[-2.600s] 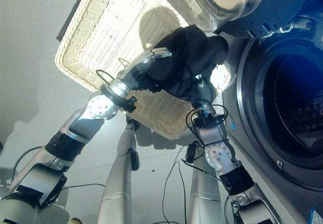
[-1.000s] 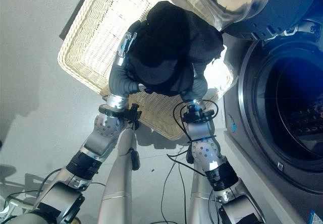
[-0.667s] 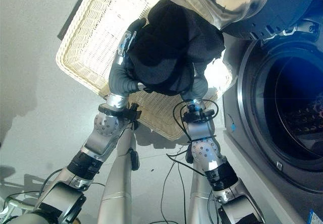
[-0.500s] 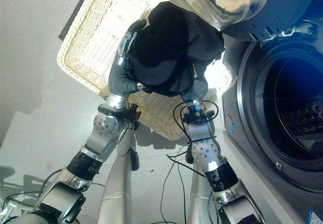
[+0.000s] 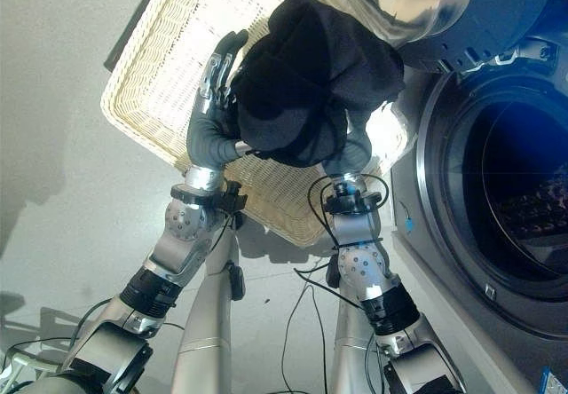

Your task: Put the clothes into the washing machine.

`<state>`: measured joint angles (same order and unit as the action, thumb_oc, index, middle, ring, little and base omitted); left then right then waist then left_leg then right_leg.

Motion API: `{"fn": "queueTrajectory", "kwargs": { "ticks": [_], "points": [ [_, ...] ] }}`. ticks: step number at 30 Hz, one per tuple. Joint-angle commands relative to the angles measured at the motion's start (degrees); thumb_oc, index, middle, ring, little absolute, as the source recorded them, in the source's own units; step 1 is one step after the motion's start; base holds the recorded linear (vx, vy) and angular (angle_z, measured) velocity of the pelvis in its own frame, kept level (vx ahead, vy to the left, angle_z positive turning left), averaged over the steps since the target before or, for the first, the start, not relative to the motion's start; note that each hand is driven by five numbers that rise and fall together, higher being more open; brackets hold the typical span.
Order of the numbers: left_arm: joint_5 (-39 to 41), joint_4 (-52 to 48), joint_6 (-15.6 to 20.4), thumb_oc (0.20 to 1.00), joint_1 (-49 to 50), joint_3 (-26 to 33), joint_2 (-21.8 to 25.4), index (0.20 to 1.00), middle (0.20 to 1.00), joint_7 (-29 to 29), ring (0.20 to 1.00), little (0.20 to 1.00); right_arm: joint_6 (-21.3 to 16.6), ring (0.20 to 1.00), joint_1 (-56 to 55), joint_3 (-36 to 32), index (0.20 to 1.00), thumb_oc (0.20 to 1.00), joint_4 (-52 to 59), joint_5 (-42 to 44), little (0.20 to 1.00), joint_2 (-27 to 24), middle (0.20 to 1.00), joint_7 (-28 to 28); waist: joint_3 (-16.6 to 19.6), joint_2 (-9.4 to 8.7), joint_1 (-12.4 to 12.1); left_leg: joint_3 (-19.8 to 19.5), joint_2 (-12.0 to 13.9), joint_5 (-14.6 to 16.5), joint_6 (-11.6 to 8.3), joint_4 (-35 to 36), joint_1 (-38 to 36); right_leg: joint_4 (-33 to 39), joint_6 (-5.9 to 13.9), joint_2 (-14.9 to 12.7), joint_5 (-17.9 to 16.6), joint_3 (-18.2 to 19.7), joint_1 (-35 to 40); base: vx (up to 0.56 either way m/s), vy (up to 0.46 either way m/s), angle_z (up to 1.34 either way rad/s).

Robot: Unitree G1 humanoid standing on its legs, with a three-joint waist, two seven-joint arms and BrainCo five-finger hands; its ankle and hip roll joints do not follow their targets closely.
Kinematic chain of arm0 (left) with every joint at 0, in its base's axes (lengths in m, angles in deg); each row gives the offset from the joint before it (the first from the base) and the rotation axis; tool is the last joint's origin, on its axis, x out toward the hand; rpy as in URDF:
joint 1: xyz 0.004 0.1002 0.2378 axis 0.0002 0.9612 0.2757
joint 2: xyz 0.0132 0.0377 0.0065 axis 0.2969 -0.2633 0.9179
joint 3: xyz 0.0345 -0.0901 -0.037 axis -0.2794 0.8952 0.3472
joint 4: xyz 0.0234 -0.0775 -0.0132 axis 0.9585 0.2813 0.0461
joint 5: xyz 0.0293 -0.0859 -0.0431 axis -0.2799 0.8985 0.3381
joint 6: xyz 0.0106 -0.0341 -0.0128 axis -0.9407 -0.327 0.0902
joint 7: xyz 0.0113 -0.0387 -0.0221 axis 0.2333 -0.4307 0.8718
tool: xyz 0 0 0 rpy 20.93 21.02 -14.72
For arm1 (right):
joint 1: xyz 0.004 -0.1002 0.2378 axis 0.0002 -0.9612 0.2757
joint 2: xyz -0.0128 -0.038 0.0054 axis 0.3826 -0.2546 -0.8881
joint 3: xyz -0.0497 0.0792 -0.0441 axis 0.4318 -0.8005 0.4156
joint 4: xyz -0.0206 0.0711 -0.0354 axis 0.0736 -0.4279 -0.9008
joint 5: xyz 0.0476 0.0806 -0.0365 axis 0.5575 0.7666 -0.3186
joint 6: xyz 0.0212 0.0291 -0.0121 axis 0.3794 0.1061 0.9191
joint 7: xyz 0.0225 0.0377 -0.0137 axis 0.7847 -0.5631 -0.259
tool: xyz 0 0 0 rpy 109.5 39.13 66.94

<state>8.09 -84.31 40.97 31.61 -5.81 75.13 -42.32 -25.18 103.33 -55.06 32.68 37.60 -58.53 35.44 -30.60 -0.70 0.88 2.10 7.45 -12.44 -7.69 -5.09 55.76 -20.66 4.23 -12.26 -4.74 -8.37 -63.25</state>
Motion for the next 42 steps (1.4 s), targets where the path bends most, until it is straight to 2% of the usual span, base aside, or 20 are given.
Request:
{"fn": "queueTrajectory", "kwargs": {
  "ticks": [1,5,6,8,11,34,42],
  "points": [
    [-4.9,-5.2,5.1,1.0,-0.8,3.2,1.6,1.0,1.0,4.1,1.0,1.0,-3.9,0.2,0.2,-2.4,0.2,0.2,10.8,-1.8,0.2,-0.3,0.2,4.5,0.8,-0.03,0.8,-1.2,1.1,2.3,-1.66,-2.9,1.9,9.2,8.7,-1.4,-7.3,0.6,3.7,0.0,0.0,0.0],
    [-7.8,-5.1,5.5,1.0,-0.5,3.7,1.6,1.0,1.0,9.3,1.0,1.0,-3.5,0.2,0.1,-2.7,0.2,0.2,11.2,-1.6,0.2,-0.3,0.2,4.2,0.8,-0.14,0.8,-1.3,1.1,2.3,-1.67,-2.9,1.8,9.2,8.68,-1.3,-7.2,0.6,3.9,0.0,0.0,0.0],
    [-10.6,-4.9,5.8,1.0,-0.1,4.0,1.6,1.0,1.0,14.2,1.0,1.0,-3.4,0.2,-0.2,-2.6,0.2,0.2,11.2,-1.5,0.2,-0.1,0.2,4.1,0.8,-0.1,0.7,-1.4,1.1,2.6,-1.66,-3.0,1.4,9.0,8.68,-1.3,-6.9,0.6,4.2,0.0,0.0,0.0],
    [-13.6,-4.6,6.2,1.0,0.1,4.8,1.2,1.0,1.0,19.8,1.0,1.0,-3.5,0.2,0.0,-2.6,0.2,0.2,11.3,-1.4,0.2,-0.1,0.2,3.9,0.8,-0.08,0.6,-1.5,1.1,2.4,-1.62,-3.2,2.1,9.0,8.58,-1.4,-7.1,0.6,3.6,0.0,0.0,0.0],
    [-15.8,-4.7,6.7,1.0,0.7,5.1,0.8,1.0,1.0,22.8,1.0,1.0,-3.7,0.2,-0.3,-2.4,0.2,0.2,11.3,-1.8,0.2,0.3,0.2,3.6,0.8,0.02,0.4,-1.7,1.0,2.7,-1.66,-3.3,1.8,8.8,8.62,-1.4,-6.8,0.5,3.9,0.0,0.0,0.0],
    [-15.6,-5.2,6.5,1.0,0.0,5.6,0.2,1.0,1.0,22.3,1.0,1.0,-3.4,0.2,0.2,-3.1,0.2,0.2,11.5,-2.2,0.2,0.8,0.2,3.3,0.8,-0.01,0.6,-1.9,1.1,2.2,-1.8,-3.4,2.5,8.9,8.67,-1.6,-7.2,0.6,3.3,0.0,0.0,0.0],
    [-15.5,-3.0,6.4,1.0,0.0,6.1,0.3,1.0,1.0,24.1,1.0,1.0,-3.7,0.2,-0.1,-3.5,0.2,0.2,9.0,-3.0,0.2,0.9,0.2,1.8,0.8,-0.01,0.7,-1.8,1.1,2.2,-1.9,-3.6,2.4,8.5,8.61,-1.4,-7.0,0.7,3.4,0.0,0.0,0.0]
  ]
}}
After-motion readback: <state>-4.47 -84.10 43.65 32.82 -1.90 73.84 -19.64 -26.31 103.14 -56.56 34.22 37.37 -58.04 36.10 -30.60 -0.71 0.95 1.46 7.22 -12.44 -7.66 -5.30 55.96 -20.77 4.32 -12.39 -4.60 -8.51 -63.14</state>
